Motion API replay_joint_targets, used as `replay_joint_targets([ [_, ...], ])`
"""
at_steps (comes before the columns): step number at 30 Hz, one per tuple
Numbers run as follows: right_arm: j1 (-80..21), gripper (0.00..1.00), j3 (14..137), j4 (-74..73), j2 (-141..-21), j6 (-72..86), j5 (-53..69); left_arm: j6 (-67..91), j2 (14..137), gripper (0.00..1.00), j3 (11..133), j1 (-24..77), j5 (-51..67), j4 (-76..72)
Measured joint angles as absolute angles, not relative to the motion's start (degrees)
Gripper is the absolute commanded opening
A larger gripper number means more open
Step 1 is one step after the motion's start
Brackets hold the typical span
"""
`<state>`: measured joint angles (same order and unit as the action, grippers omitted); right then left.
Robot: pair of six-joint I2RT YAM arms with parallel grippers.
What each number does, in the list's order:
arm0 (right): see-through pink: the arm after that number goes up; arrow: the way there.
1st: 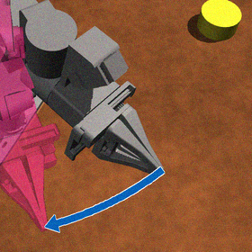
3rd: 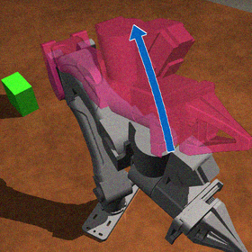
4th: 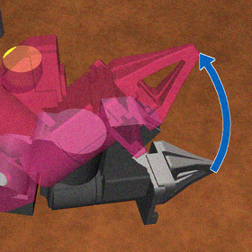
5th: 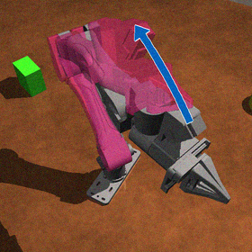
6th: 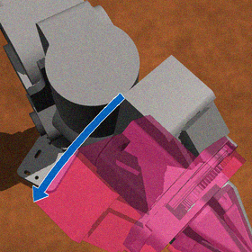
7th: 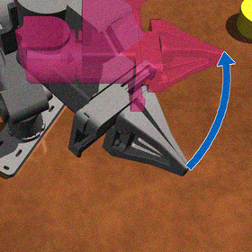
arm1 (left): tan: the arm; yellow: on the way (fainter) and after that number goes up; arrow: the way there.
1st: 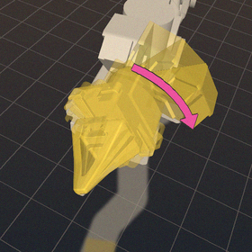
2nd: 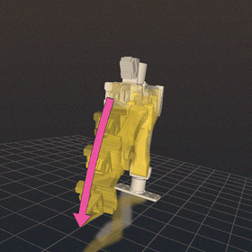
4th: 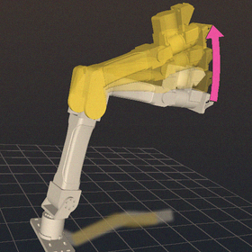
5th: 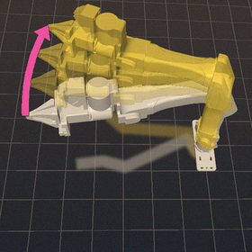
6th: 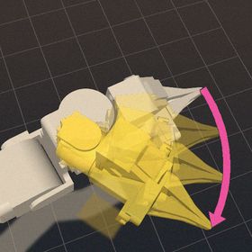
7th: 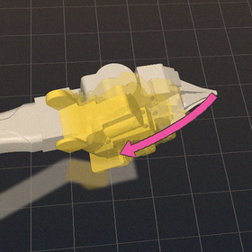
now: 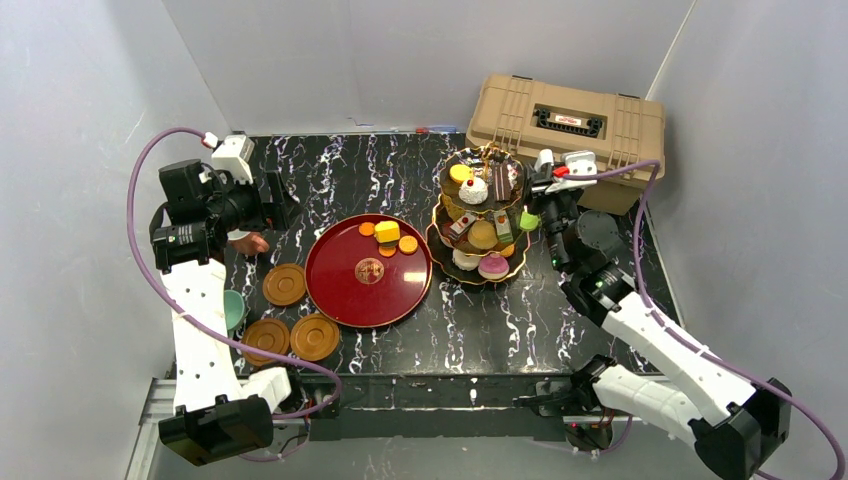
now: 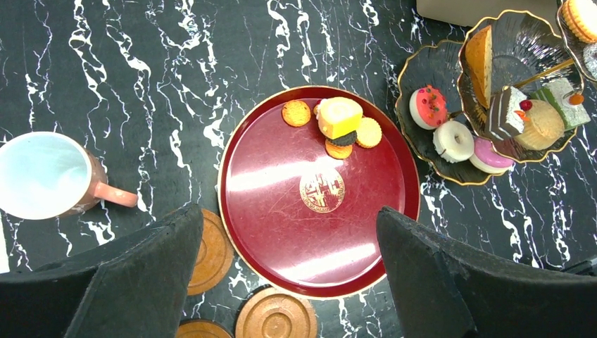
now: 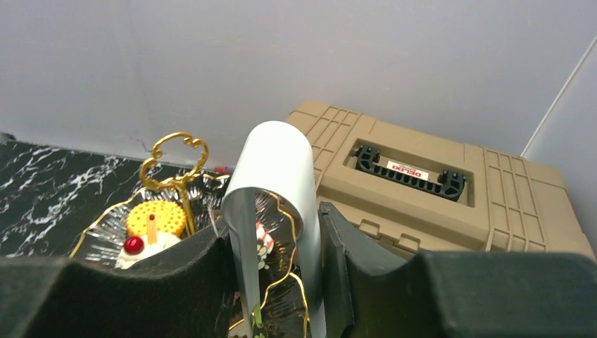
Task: Serve the afternoon tea
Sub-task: Place the desert on the desert table.
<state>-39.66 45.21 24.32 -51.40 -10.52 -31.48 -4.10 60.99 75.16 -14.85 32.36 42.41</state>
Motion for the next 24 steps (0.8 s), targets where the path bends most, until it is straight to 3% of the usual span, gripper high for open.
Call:
replay_joint_targets([
  [11,-33.8,0.2,41.3,32.4,-54.2,-7.0,-28.1,-4.5,61.0,0.91,75.2,-14.9,32.4,42.5],
  [24,-32.6,0.48,41.3,36.2,-55.6,-5.0,-25.3,-4.5,61.0,0.91,75.2,-14.9,32.4,42.5],
])
